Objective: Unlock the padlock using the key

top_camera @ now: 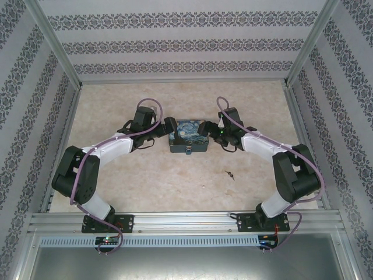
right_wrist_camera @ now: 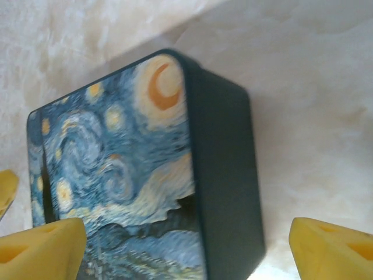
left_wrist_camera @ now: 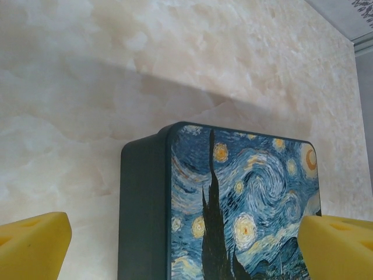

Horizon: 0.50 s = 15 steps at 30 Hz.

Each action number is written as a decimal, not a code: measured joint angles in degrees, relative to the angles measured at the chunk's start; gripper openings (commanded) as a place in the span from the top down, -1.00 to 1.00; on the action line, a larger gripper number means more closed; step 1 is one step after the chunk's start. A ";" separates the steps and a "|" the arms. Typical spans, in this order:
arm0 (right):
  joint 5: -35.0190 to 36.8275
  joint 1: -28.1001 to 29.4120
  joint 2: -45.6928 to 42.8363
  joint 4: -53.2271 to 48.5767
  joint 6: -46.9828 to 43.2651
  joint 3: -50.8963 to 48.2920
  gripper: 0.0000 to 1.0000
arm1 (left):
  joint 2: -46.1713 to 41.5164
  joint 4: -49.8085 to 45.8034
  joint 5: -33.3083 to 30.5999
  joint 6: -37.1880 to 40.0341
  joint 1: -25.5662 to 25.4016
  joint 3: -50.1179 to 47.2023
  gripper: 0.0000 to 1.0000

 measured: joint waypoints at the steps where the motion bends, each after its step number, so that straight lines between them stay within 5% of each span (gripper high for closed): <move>1: 0.00 0.83 0.00 0.13 0.22 0.00 -0.79 | 0.02 0.20 0.04 -0.13 0.00 -0.28 -0.99; 15: 2.03 4.55 -1.77 -1.81 1.40 -0.07 -0.79 | -0.39 1.44 0.26 -0.90 0.00 -2.01 -0.99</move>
